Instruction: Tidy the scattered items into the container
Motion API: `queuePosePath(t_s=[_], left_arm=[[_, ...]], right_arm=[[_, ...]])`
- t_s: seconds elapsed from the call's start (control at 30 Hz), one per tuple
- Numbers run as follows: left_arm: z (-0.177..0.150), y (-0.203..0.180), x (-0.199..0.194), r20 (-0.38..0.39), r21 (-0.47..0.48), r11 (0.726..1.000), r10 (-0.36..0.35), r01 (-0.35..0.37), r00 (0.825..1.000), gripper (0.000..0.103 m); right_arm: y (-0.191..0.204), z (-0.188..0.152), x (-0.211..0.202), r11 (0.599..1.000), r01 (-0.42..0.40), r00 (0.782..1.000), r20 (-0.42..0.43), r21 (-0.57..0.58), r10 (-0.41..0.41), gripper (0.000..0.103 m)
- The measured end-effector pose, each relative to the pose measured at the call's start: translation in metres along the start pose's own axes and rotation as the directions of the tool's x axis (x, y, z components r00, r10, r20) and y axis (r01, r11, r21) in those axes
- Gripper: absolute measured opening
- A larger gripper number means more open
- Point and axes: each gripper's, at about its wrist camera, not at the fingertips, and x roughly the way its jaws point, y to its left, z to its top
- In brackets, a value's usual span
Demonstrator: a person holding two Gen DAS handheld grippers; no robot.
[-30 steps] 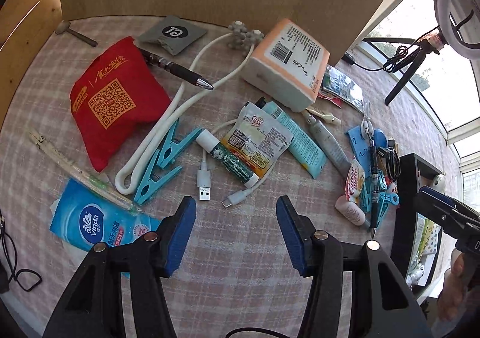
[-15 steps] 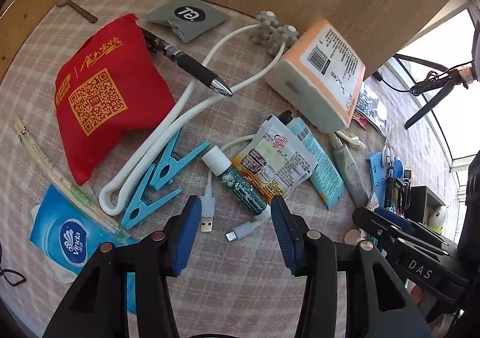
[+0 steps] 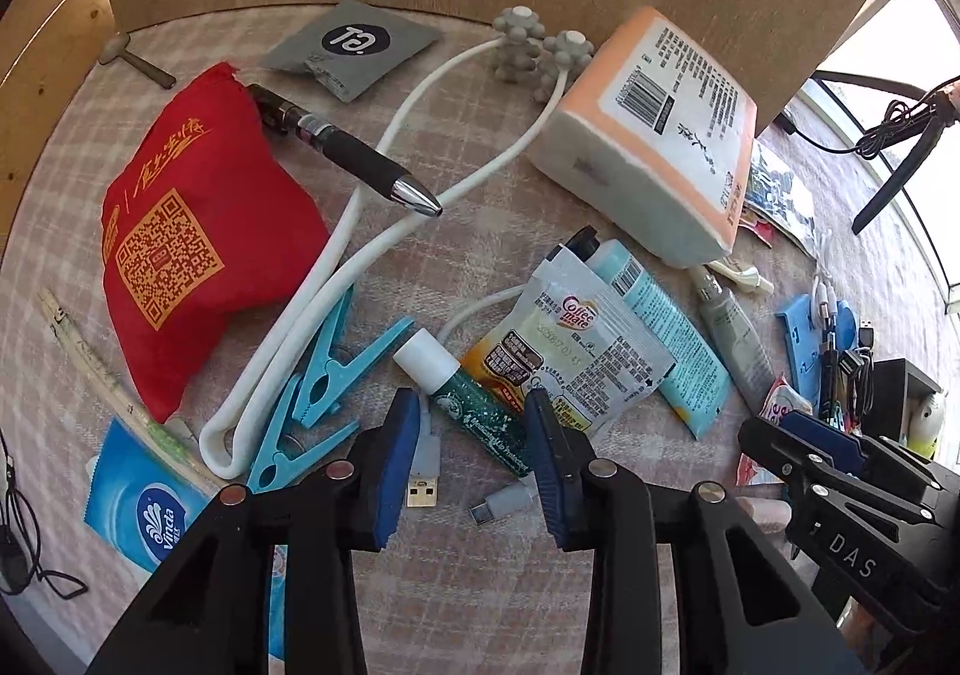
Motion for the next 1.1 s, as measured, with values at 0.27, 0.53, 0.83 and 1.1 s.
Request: queuePosePath(t_s=[0.27, 0.53, 0.83, 1.1], left_arm=[[-0.013, -0.022, -0.001, 0.040, 0.116, 0.991, 0.062, -0.066, 0.997, 0.032], [-0.032, -0.024, -0.003, 0.036, 0.188, 0.980, 0.059, -0.064, 0.998, 0.015], [-0.045, -0.013, -0.014, 0.022, 0.147, 0.988, -0.044, 0.040, 0.999, 0.014], [-0.054, 0.002, -0.023, 0.021, 0.114, 0.990, -0.085, 0.082, 0.996, 0.014]], right_arm=[[-0.005, -0.001, 0.001, 1.000, 0.013, 1.000, -0.005, 0.003, -0.013, 0.023], [-0.033, -0.009, 0.002, 1.000, -0.010, 0.999, -0.030, 0.016, 0.010, 0.004], [-0.055, -0.023, -0.005, 0.997, -0.068, 0.998, -0.008, 0.048, 0.069, 0.001], [-0.075, -0.027, -0.014, 0.992, -0.107, 0.994, 0.006, 0.073, 0.107, 0.001]])
